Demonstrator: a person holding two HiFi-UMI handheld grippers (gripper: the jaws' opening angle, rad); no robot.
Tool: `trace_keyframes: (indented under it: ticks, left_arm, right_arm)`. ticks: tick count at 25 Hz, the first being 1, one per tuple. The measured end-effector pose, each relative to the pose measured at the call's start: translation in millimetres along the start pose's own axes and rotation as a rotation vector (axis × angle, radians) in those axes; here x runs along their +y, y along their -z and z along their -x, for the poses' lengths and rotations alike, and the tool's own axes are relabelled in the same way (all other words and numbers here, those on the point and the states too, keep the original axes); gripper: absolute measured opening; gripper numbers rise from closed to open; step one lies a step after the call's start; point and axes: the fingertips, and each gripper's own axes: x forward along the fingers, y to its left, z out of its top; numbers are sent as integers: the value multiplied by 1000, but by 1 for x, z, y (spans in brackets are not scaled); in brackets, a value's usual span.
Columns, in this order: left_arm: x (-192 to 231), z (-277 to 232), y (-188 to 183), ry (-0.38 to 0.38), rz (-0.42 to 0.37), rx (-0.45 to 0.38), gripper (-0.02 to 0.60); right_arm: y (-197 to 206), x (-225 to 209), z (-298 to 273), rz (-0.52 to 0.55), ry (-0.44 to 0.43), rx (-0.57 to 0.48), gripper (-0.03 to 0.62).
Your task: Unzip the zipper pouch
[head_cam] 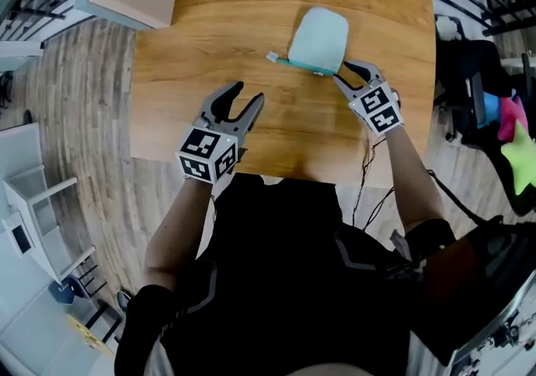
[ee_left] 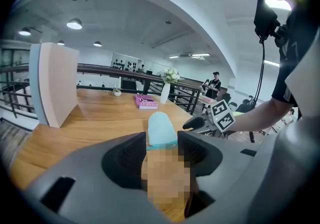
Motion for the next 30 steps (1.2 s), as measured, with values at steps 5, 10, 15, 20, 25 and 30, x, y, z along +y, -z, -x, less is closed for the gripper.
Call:
trace_keyframes:
  ticks: [5,10,15,20,25,30]
  left_arm:
    - [8,-3,5,-34,10,18,216]
    - [13,3,16,-49,37,34,224]
    - [10,1,23,-50,41,42,224]
    - [6,7,31,-45,40,54,224]
    - [2,13,31,-17,23,60,224]
    - [0,21,24,5,10,41,223]
  right_arm:
    - [18,0,-20,16,-52,71,173]
    - [33,11,-36,86,-115,114,163]
    - [41,11,-42,104,-133,125,112]
    - [43,19,-44,93,-162,113,83]
    - [34,28,-44,45,-197,97,63]
    - [14,37,-39,-68,-249,42,57]
